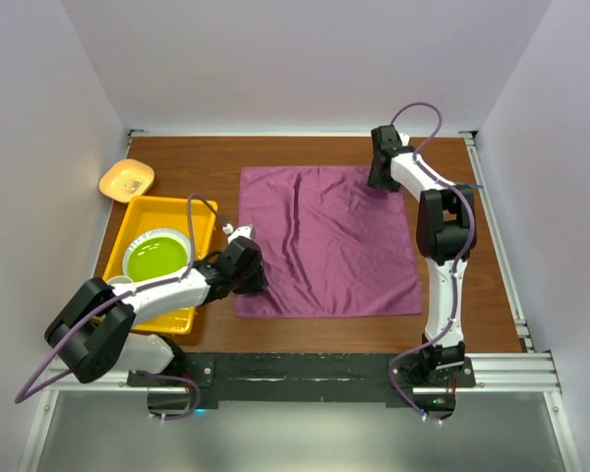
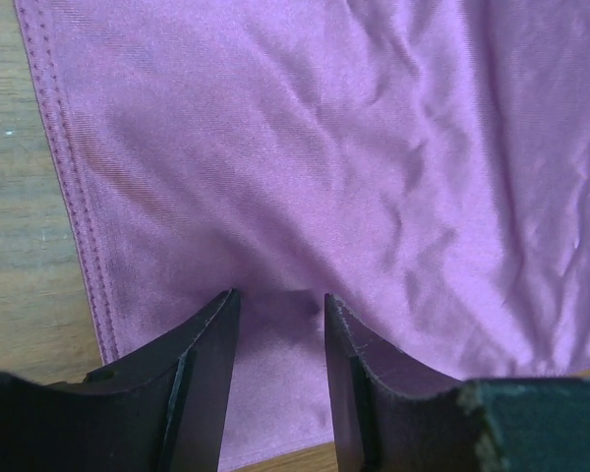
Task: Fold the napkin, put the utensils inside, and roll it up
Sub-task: Flatten the napkin out, then fold the napkin
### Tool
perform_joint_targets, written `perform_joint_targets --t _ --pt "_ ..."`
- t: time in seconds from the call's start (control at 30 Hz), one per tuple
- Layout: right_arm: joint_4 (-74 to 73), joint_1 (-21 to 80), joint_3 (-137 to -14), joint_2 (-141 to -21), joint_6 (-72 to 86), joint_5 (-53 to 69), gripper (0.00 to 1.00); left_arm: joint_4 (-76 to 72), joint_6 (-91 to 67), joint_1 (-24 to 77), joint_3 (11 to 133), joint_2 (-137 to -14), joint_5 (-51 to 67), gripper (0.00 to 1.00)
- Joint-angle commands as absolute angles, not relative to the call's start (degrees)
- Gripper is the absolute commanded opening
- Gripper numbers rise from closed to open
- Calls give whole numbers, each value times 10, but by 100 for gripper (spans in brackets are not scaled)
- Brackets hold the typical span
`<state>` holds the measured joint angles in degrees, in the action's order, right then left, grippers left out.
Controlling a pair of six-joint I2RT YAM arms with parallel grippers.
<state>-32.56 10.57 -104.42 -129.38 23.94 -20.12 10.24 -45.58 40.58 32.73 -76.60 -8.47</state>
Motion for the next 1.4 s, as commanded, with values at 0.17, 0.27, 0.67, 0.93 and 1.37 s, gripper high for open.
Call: perform_joint_targets --t 0.17,0.27,0.67,0.93,1.37 --pt "-333 91 -1085 -1331 205 -214 51 103 -475 407 289 -715 -101 46" --pt "-351 91 -1104 -1351 200 -203 52 115 -477 407 287 -686 -98 48" --pt "-455 138 -1085 -1171 174 -295 84 322 -443 406 511 -503 -162 59" --pt "-406 370 -847 -1000 171 -257 91 396 -454 405 590 -350 -252 71" --pt "-359 699 -888 -1101 190 -142 52 484 -484 405 642 -239 -358 76"
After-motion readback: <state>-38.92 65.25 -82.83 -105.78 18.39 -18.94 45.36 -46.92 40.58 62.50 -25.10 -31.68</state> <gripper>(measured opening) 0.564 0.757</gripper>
